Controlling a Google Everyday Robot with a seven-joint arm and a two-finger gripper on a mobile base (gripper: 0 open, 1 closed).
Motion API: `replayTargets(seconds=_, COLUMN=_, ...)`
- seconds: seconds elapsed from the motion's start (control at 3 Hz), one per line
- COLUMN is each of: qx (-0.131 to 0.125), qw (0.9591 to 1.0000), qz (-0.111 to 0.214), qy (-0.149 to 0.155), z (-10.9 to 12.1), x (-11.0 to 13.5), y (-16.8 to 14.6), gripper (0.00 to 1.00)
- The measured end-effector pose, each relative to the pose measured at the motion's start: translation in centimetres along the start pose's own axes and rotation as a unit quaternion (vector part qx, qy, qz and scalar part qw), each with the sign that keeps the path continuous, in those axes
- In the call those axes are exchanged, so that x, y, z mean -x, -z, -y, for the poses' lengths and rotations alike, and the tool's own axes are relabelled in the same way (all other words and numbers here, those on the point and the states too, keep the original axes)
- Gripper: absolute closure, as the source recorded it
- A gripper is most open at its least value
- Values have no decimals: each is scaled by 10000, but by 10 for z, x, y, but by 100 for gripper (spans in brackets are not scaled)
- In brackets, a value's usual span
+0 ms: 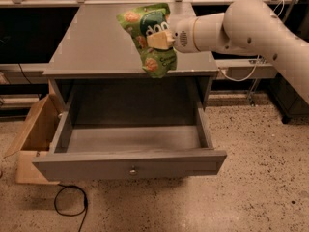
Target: Pick green rice chip bag from top drawer and place on counter
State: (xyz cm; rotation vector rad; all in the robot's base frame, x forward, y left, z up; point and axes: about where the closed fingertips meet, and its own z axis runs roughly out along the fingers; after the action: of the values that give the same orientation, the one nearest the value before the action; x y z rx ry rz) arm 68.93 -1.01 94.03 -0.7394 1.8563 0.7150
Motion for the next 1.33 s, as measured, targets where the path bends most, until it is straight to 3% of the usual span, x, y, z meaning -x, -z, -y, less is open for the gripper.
replayTargets(seconds=0.67, qx=-9, qw=9960, qz=-485, qy=-754, z=46, x=9, y=-59, gripper=100)
replayTargets(seconds=1.0, qx=-62, qw=9936, qz=-591, qy=-960, z=64, x=10, y=-74, gripper=100)
replayTargets(seconds=1.33, qx=-76, qw=9937, qz=-572, qy=-961, z=65, x=12, y=-74, gripper=81)
